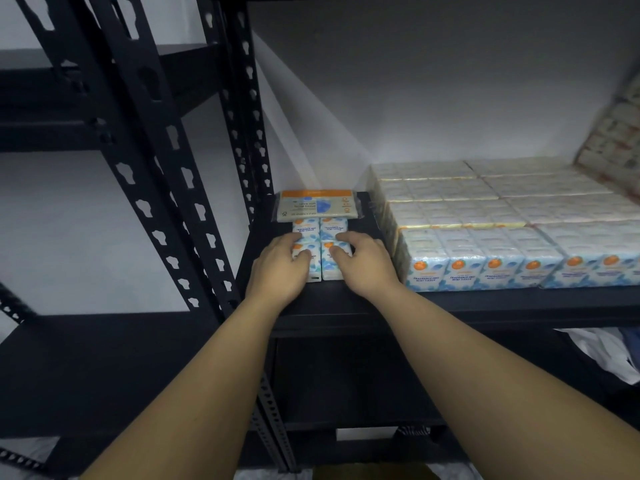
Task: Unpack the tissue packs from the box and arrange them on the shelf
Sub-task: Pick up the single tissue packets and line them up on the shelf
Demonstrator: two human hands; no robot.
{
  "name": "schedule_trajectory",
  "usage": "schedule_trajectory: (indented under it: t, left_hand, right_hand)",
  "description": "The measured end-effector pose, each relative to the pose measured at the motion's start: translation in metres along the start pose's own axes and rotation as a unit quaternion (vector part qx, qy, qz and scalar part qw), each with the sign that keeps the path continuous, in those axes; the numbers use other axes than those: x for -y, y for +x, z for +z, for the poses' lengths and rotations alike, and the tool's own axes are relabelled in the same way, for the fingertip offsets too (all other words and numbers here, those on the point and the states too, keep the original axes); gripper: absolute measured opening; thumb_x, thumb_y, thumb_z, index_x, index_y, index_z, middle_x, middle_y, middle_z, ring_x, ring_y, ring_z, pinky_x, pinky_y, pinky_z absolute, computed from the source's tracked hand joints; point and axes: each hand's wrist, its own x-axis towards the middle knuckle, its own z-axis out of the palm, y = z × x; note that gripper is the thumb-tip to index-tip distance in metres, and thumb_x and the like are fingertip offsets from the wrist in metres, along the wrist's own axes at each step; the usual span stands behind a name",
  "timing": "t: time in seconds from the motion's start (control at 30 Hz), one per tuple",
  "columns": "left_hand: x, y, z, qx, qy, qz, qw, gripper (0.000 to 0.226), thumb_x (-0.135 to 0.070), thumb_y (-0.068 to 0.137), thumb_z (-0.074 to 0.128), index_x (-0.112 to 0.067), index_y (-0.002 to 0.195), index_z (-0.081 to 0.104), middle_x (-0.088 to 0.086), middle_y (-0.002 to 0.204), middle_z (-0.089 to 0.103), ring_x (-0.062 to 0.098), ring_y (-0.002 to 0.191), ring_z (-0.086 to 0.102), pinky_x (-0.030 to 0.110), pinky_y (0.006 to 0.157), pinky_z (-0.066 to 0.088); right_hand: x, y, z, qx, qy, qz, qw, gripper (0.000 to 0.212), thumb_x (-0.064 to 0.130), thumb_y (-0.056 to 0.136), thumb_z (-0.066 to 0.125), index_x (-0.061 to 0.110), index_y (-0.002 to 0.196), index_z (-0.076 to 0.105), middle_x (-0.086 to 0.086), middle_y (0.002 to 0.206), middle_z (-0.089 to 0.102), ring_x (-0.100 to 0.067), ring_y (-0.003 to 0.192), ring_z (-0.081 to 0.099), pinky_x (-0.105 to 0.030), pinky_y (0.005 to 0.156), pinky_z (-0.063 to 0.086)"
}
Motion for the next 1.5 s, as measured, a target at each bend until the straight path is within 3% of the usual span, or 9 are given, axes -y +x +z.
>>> schedule_trajectory:
  t: [0.97, 1.2, 1.33, 1.5]
  left_hand:
    - [0.002, -0.002, 0.003, -0.026, -0.024, 0.009, 0.999, 0.053, -0.034, 0.102, 0.054, -0.023, 0.153, 0.047, -0.001, 0.156, 0.046, 0.021, 0.137, 0.049, 0.044, 0.113, 0.043]
    - [-0.001, -0.029, 0.001, -0.065, -0.005, 0.056, 0.996, 0.055, -0.027, 0.098, 0.062, -0.014, 0.150, 0.050, 0.004, 0.158, 0.040, 0.020, 0.145, 0.039, 0.033, 0.115, 0.035]
    - [0.000, -0.051, 0.002, -0.060, -0.005, 0.089, 0.994, 0.054, -0.029, 0.099, 0.062, -0.017, 0.150, 0.049, -0.004, 0.159, 0.041, 0.014, 0.143, 0.040, 0.025, 0.110, 0.033]
    - [-0.004, -0.071, 0.001, -0.065, 0.000, 0.095, 0.993, 0.052, -0.027, 0.102, 0.060, -0.017, 0.152, 0.048, -0.003, 0.160, 0.040, 0.015, 0.147, 0.036, 0.025, 0.114, 0.028]
  right_hand:
    - [-0.002, -0.004, 0.001, -0.019, 0.009, -0.022, 1.000, 0.052, 0.044, 0.101, 0.060, 0.021, 0.147, 0.056, -0.001, 0.149, 0.056, -0.020, 0.137, 0.046, -0.035, 0.111, 0.039]
    - [-0.002, -0.026, -0.005, -0.021, 0.007, -0.051, 0.998, 0.060, 0.042, 0.093, 0.069, 0.018, 0.147, 0.053, -0.004, 0.146, 0.053, -0.020, 0.134, 0.048, -0.035, 0.110, 0.043]
    - [-0.004, -0.046, -0.009, -0.013, 0.004, -0.069, 0.998, 0.063, 0.047, 0.096, 0.065, 0.019, 0.150, 0.048, 0.000, 0.149, 0.048, -0.017, 0.136, 0.044, -0.037, 0.111, 0.042]
    - [-0.003, -0.066, -0.018, 0.005, -0.010, -0.074, 0.997, 0.067, 0.048, 0.101, 0.058, 0.019, 0.158, 0.037, -0.002, 0.162, 0.035, -0.019, 0.149, 0.032, -0.038, 0.120, 0.034]
